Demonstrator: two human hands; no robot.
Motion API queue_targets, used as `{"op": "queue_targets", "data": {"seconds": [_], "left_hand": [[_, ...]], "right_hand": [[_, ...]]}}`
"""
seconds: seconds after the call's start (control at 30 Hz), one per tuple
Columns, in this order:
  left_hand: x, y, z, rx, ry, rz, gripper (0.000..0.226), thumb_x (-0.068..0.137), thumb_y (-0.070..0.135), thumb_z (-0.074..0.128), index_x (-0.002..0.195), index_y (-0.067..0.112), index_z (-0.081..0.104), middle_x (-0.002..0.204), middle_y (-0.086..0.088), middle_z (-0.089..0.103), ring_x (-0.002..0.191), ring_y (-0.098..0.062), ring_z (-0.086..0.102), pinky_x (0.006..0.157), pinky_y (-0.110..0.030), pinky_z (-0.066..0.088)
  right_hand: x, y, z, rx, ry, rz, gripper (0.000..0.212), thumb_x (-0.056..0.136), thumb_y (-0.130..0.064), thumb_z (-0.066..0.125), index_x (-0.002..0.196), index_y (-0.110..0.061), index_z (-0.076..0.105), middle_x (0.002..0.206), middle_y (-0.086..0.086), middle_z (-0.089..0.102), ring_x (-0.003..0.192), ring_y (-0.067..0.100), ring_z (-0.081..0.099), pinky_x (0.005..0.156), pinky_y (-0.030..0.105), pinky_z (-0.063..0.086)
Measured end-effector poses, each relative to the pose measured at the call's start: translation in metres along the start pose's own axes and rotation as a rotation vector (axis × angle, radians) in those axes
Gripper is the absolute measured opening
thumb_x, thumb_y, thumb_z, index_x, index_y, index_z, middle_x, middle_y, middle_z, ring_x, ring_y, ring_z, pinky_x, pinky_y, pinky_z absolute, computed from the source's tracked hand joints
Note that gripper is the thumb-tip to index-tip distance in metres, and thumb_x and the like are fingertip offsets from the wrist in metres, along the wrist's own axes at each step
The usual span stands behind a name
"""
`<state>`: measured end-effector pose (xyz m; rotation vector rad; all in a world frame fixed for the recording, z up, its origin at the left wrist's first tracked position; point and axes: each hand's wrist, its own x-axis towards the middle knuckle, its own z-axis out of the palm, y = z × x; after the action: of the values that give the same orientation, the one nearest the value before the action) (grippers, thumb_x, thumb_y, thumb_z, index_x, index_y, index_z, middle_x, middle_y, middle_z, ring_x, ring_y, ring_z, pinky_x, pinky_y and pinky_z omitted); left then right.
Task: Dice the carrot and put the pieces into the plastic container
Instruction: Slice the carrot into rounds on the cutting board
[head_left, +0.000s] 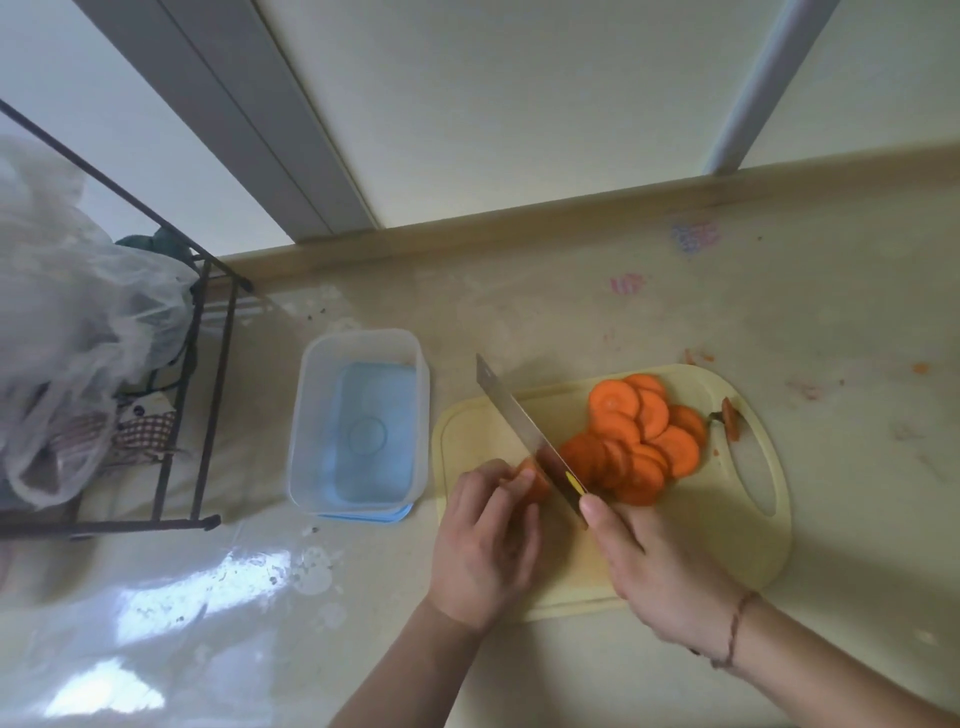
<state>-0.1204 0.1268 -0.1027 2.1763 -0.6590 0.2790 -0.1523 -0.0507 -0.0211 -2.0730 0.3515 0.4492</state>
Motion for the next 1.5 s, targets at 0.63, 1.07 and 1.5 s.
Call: {"op": "queue_targets", "data": {"seconds": [0.63,1.07,1.5], "left_hand": [[0.0,-0.002,0.002,0.02,0.007,0.007,0.036,0.083,-0.001,0.075,0.117,0.007,0.065,0.113,-0.012,0.065,0.097,-0.03,0.064,0.084,-0.041,0.054],[0.001,-0.002,0.001,0.005,-0.001,-0.012,0.034,0.085,-0.001,0.073,0.118,0.004,0.067,0.116,-0.009,0.063,0.1,-0.03,0.065,0.086,-0.041,0.055],[-0.001,0.0,0.0,0.101,0.056,-0.009,0.039,0.084,0.006,0.076,0.118,0.017,0.062,0.111,-0.006,0.067,0.091,-0.027,0.065,0.078,-0.039,0.054]], "right_hand": [[-0.051,-0.003,-0.019,-0.122,-0.087,0.06,0.061,0.076,-0.07,0.018,0.064,-0.017,0.045,0.055,0.004,0.048,0.055,0.012,0.045,0.056,0.024,0.033],[-0.052,0.021,-0.002,-0.124,-0.006,0.104,0.093,0.065,-0.09,0.003,0.086,-0.022,0.063,0.081,-0.001,0.069,0.083,0.007,0.062,0.081,0.029,0.046],[-0.01,-0.002,-0.005,-0.011,0.044,-0.032,0.056,0.083,-0.062,0.027,0.064,-0.014,0.049,0.054,0.001,0.053,0.051,0.015,0.05,0.06,0.035,0.04]]}}
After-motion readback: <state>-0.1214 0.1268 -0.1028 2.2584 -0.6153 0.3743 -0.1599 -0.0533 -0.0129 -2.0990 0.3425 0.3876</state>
